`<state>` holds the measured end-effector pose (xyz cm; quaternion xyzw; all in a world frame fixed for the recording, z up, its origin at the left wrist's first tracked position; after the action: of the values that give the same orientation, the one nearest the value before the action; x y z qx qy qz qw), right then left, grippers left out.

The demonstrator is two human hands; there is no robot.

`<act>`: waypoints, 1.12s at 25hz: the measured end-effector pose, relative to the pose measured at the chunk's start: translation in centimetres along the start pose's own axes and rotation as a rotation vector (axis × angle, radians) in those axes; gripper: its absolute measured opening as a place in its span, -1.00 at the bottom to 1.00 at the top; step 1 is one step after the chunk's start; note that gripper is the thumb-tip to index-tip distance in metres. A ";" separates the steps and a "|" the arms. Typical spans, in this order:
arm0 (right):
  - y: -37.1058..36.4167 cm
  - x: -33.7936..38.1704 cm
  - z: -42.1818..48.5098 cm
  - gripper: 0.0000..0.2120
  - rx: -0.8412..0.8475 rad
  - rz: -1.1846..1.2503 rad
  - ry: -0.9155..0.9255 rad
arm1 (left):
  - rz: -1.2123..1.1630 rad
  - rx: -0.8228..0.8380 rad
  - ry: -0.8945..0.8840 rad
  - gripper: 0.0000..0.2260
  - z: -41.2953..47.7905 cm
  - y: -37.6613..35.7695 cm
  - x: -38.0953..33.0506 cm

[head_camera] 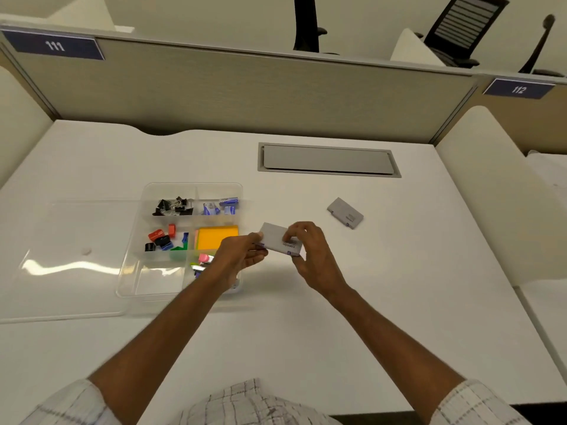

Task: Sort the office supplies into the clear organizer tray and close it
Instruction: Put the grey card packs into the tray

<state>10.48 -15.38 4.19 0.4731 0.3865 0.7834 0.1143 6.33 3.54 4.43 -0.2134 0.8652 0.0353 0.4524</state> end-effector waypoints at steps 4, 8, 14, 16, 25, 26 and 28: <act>-2.5 4.5 1.0 -0.47 0.179 0.253 -0.066 | 0.102 -0.066 -0.171 -0.86 -1.9 6.4 -0.6; -5.2 9.0 2.7 -0.68 0.173 0.510 -0.308 | 0.161 -0.091 -0.288 -0.83 -4.2 12.7 -0.4; -10.8 14.3 5.3 -0.87 0.275 0.381 -0.219 | 0.645 -0.331 -0.467 -0.76 -5.1 20.8 -0.5; -12.9 15.5 5.9 -0.86 0.292 0.316 -0.181 | 0.697 -0.340 -0.492 -0.70 -4.9 22.4 -0.7; -18.8 16.5 5.5 -0.81 0.455 -0.173 -0.012 | 0.963 -0.301 -0.553 -0.74 -3.6 25.7 -0.9; -19.1 16.6 5.3 -0.81 0.449 -0.229 0.016 | 0.986 -0.283 -0.556 -0.74 -3.6 25.6 -0.7; -19.4 16.8 4.9 -0.80 0.398 -0.277 0.036 | 1.032 -0.243 -0.566 -0.75 -3.6 25.2 -0.2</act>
<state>2.09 9.37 2.57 0.4148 0.5967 0.6767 0.1184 -6.41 25.57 3.38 0.2015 0.6928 0.4045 0.5620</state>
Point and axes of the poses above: each hand's wrist, its own z-axis towards the middle knuckle, its own y-axis out of the back of the hand, x = y × z, the point moved 1 cm from there along z, towards the middle knuckle, and after that the axes turned 1 degree about z, right-handed, at the moved point
